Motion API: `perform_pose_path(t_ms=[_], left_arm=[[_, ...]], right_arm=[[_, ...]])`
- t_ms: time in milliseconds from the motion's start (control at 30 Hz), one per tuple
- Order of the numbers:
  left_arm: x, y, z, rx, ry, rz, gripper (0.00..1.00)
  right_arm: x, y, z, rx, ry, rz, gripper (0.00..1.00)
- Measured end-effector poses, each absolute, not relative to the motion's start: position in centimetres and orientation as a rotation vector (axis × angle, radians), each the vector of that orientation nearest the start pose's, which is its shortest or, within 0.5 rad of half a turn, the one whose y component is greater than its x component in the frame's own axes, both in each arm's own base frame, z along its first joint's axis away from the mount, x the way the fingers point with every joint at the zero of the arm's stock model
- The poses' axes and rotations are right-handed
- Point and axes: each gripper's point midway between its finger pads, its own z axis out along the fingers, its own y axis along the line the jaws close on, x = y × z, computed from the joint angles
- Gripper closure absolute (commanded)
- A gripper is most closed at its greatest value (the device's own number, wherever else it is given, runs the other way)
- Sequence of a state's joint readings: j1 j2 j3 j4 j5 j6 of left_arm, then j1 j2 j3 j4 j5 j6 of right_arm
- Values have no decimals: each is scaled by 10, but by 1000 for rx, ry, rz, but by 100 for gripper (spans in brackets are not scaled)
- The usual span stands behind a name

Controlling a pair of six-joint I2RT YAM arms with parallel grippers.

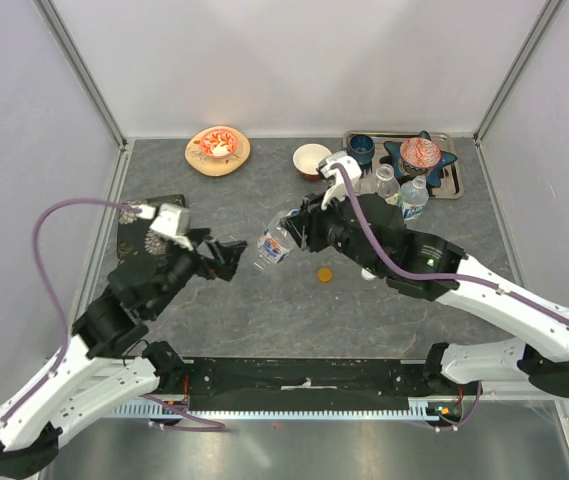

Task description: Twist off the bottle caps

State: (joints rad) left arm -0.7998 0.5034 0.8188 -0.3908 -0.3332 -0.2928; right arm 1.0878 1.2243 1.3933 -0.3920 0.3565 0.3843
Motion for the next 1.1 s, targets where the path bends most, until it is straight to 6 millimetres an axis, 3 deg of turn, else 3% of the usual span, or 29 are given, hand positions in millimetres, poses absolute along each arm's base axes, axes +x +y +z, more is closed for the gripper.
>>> perform_pose_path(t_ms=[167,333,467,633,867,1100], left_arm=[[205,-210,331,376,1639,-788,1],[189,-243,372,564,1490,-1018,1],[175,-254,397,697,1370,-1192,1],[157,-266,396,858,1320,-1376,1],[143,-273,382,982,1306,-1467,1],[129,-271,380,1065,1259,-1502,1]], right_arm=[[207,303,370,-399,1838,748,100],[187,285,381,-451,1817,799,100],[169,270,398,-511,1748,853,100],[146,263,413,-595,1669,941,100],[126,280,419,-710,1621,1070,100],[123,302,412,-777,1630,1125,100]])
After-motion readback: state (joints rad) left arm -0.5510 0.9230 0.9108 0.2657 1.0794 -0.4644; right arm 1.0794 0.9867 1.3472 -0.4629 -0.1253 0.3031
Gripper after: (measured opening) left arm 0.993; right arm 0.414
